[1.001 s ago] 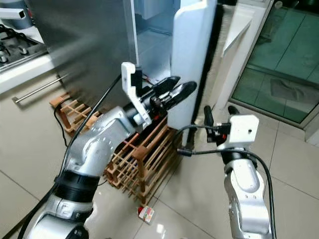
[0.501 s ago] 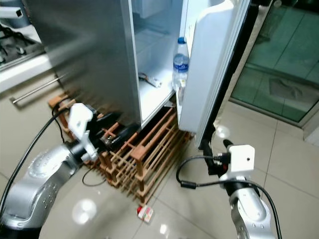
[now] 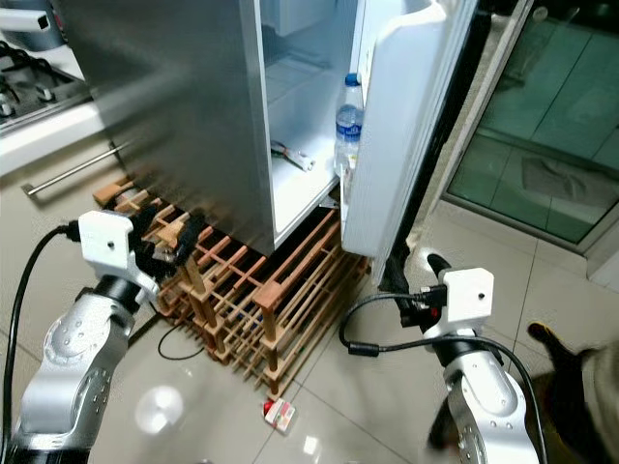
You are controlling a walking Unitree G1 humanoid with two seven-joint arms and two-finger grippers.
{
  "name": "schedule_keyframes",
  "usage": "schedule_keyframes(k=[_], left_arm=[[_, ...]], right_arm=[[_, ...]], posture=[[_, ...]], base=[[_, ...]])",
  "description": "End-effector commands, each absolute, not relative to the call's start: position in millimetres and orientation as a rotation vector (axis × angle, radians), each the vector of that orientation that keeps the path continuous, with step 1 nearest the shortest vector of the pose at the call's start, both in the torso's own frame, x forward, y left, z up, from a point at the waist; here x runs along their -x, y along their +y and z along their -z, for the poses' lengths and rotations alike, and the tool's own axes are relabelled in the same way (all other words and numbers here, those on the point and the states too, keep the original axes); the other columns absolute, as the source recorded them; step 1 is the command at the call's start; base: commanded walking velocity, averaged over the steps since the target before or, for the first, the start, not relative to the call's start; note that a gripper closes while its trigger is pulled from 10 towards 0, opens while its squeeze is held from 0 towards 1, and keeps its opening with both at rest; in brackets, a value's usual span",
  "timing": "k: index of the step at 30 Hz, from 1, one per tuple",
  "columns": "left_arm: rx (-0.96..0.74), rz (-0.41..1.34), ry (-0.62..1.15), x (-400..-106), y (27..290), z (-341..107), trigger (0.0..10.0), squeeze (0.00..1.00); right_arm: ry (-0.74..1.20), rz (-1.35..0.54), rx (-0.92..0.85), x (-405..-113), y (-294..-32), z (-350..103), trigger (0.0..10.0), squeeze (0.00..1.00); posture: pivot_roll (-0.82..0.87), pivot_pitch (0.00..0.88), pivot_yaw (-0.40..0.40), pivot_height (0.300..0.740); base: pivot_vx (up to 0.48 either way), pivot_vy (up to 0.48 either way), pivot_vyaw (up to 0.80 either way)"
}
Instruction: Restocking fridge
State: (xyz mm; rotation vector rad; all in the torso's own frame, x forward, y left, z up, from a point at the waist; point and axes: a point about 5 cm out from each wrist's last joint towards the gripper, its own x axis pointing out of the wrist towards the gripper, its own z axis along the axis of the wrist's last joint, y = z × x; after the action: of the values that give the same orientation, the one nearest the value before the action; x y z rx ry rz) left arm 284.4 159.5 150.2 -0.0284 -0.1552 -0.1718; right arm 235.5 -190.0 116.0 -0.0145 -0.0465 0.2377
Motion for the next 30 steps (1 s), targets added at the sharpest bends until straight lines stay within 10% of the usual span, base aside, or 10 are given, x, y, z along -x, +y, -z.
schedule_keyframes(k=[1, 21, 30], left_arm=[[0.025, 0.166, -0.16, -286, 157, -151, 10.0, 0.0], [0.051, 0.161, -0.182, -289, 144, -154, 10.0, 0.0], [0.062, 0.162, -0.171, -291, 142, -152, 10.0, 0.0]], right_arm=[[-0.056, -0.294, 0.018, -239, -182, -120, 10.0, 0.0], [-0.111, -0.452, -0.049, -275, -152, -146, 10.0, 0.0], [-0.062, -0.247, 0.08, -274, -201, -130, 10.0, 0.0]], posture=[[-0.13, 0.0, 0.004, 0.74], [-0.11, 0.0, -0.015, 0.74], [-0.12, 0.0, -0.016, 0.74]], base=[[0.0, 0.0, 0.0], [0.0, 0.0, 0.0], [0.0, 0.0, 0.0]])
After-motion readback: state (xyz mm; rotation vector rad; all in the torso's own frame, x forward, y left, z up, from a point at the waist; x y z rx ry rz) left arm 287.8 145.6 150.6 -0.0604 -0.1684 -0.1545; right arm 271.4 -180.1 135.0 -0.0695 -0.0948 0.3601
